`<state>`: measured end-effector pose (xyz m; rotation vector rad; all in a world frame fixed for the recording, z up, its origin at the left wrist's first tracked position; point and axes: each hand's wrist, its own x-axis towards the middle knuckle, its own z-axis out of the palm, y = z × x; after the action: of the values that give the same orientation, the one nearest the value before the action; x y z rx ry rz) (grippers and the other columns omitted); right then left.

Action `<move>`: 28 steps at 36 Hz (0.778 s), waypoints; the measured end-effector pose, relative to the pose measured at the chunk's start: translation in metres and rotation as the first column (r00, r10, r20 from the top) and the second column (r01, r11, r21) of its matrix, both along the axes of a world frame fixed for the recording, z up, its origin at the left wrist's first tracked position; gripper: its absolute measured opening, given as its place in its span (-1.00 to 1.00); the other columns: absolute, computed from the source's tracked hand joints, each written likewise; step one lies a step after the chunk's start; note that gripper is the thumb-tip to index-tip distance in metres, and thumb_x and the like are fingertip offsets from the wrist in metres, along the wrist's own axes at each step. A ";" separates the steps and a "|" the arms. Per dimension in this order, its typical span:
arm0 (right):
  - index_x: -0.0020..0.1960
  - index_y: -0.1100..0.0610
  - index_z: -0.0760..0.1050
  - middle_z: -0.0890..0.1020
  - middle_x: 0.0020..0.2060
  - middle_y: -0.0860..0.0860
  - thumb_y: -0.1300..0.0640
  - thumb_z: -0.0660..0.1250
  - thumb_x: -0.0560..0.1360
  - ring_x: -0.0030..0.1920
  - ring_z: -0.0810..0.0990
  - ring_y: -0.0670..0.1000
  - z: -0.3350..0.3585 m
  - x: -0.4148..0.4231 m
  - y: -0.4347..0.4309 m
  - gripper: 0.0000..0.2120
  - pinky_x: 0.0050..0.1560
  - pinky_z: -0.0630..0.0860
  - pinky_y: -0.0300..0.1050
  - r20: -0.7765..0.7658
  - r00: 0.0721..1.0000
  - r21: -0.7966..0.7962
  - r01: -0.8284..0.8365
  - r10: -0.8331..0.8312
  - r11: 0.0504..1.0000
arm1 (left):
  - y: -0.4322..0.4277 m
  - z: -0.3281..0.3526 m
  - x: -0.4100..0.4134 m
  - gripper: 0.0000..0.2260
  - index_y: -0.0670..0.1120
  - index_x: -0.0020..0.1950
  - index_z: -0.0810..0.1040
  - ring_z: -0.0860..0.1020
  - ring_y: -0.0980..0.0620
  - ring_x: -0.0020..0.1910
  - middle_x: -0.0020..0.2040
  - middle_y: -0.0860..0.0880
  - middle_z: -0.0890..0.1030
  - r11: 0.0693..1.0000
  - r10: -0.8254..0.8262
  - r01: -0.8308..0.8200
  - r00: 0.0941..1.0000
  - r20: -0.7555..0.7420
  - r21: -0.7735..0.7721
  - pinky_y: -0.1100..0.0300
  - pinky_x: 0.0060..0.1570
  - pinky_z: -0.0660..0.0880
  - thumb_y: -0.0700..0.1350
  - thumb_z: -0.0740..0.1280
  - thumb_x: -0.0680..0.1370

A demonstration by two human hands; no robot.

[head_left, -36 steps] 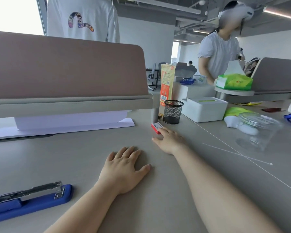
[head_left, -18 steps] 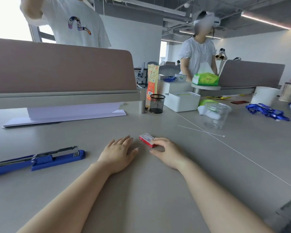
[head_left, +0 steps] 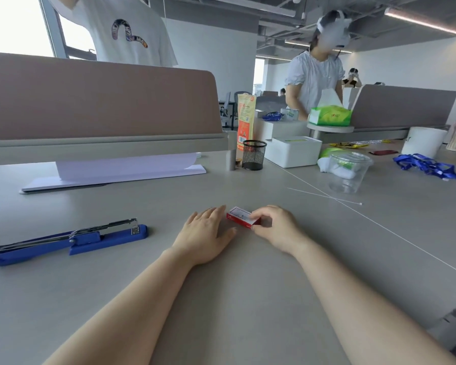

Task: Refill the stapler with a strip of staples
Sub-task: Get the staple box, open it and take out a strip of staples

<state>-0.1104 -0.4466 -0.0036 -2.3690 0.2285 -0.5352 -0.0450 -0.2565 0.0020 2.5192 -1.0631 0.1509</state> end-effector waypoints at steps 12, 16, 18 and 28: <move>0.13 0.10 0.48 0.60 0.06 0.01 0.17 0.50 0.30 0.05 0.57 -0.05 0.000 0.002 0.001 -0.57 0.18 0.47 -0.12 0.011 1.000 0.112 -0.025 0.024 0.993 | -0.002 -0.003 0.006 -0.39 0.00 0.47 0.09 0.22 -0.02 0.45 0.46 -0.05 0.32 1.000 -0.006 0.006 1.000 -0.008 0.001 0.00 0.46 0.07 0.22 0.14 0.51; 0.11 0.10 0.49 0.60 0.01 0.04 0.12 0.50 0.29 0.00 0.57 -0.01 0.000 0.003 -0.001 -0.58 0.13 0.48 -0.10 0.011 0.999 0.093 0.037 -0.039 0.995 | -0.001 -0.001 0.004 -0.43 0.03 0.45 0.12 0.25 -0.03 0.43 0.43 -0.04 0.34 1.000 -0.019 0.019 1.000 0.011 -0.002 0.02 0.45 0.09 0.20 0.17 0.51; 0.11 0.08 0.49 0.59 -0.02 0.00 0.12 0.50 0.30 0.00 0.56 -0.03 0.000 0.002 -0.002 -0.59 0.10 0.46 -0.15 -0.006 1.000 0.078 0.029 -0.028 0.997 | -0.001 -0.001 0.003 -0.45 0.05 0.44 0.14 0.28 -0.03 0.41 0.41 -0.03 0.36 0.999 -0.033 0.033 0.999 0.010 -0.015 0.05 0.42 0.11 0.18 0.19 0.51; 0.13 0.07 0.48 0.57 -0.02 -0.01 0.18 0.48 0.32 0.06 0.56 0.00 0.002 -0.001 0.000 -0.59 0.17 0.46 -0.11 -0.011 0.999 0.097 -0.035 0.036 0.995 | -0.002 -0.002 0.005 -0.50 0.08 0.41 0.22 0.34 -0.07 0.34 0.33 -0.05 0.41 0.999 -0.022 0.022 1.000 -0.015 -0.026 0.09 0.33 0.20 0.18 0.20 0.51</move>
<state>-0.1110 -0.4462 -0.0018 -2.2789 0.2126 -0.4821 -0.0402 -0.2582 -0.0001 2.4809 -1.0754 0.1383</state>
